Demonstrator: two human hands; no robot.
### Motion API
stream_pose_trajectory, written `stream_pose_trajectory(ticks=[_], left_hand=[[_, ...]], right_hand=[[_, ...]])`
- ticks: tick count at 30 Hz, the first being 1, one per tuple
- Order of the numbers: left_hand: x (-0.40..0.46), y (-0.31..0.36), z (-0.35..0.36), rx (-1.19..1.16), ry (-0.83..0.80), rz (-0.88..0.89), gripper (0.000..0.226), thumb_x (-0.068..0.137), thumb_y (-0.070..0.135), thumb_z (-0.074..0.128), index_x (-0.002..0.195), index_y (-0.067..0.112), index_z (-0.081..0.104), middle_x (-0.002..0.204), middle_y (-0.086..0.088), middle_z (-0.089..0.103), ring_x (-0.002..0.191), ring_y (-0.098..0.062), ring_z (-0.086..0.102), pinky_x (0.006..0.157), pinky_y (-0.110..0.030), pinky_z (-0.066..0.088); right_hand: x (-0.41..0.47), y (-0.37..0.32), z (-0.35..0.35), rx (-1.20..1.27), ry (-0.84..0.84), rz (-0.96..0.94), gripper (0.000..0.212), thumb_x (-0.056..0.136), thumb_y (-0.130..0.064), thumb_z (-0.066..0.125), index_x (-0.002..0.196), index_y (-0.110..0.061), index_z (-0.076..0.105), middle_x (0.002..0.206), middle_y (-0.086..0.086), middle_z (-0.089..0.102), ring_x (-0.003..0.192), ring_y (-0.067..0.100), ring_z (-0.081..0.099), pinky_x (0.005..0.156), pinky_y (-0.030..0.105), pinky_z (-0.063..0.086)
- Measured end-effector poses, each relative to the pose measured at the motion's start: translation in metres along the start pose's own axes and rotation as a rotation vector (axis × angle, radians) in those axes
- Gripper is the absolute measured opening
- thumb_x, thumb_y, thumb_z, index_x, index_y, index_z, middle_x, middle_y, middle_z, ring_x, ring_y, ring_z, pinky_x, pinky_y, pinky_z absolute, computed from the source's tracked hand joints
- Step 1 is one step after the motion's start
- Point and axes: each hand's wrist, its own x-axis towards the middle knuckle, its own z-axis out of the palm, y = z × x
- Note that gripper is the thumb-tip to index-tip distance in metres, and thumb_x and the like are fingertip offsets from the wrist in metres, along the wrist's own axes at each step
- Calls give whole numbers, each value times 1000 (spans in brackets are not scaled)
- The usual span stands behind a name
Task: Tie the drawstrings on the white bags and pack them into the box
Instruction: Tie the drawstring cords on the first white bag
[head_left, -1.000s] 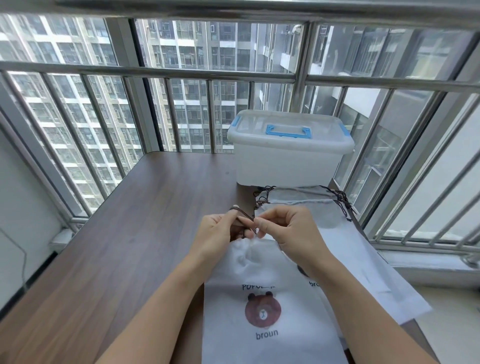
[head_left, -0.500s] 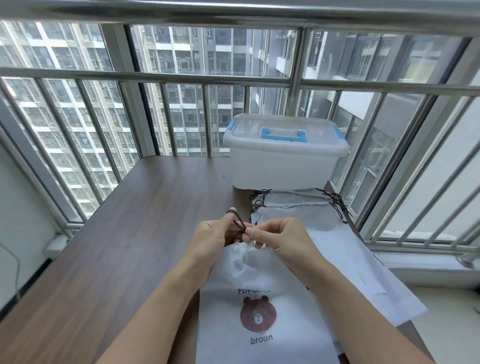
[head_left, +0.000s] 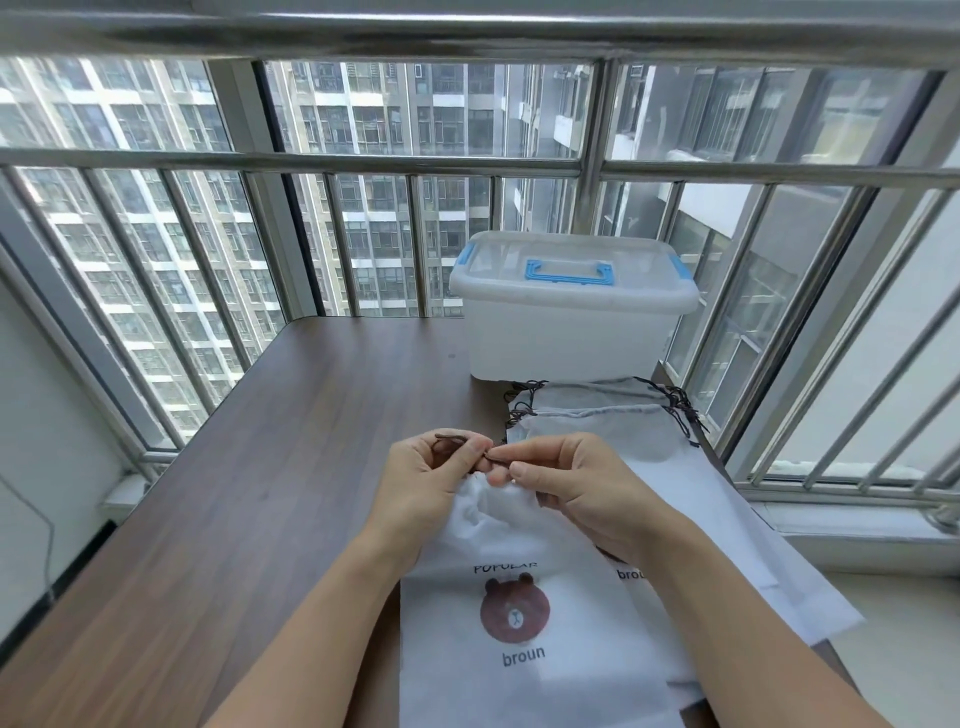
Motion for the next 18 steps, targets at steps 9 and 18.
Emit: stream_pose_trajectory(ticks=[9,18], left_hand=[[1,-2,-2,23,-40,45,10,91,2,66,99,5,70,76,-7,74,71,-11,69,68,-18,53],[0,-1,1,-53,-2,30,9,83,4,74,79,11,79,82,-16,76,74,-18,70,71,-26,57]], right_hand=[[3,4,8,-93,133,-12,14,88,-8,75,93,5,71,77,13,74,66,16,63,62,19,50],[4,6,14,-185,213,-66,11,86,-18,79,87,-7,76,73,7,68,66,9,55,66,21,41]])
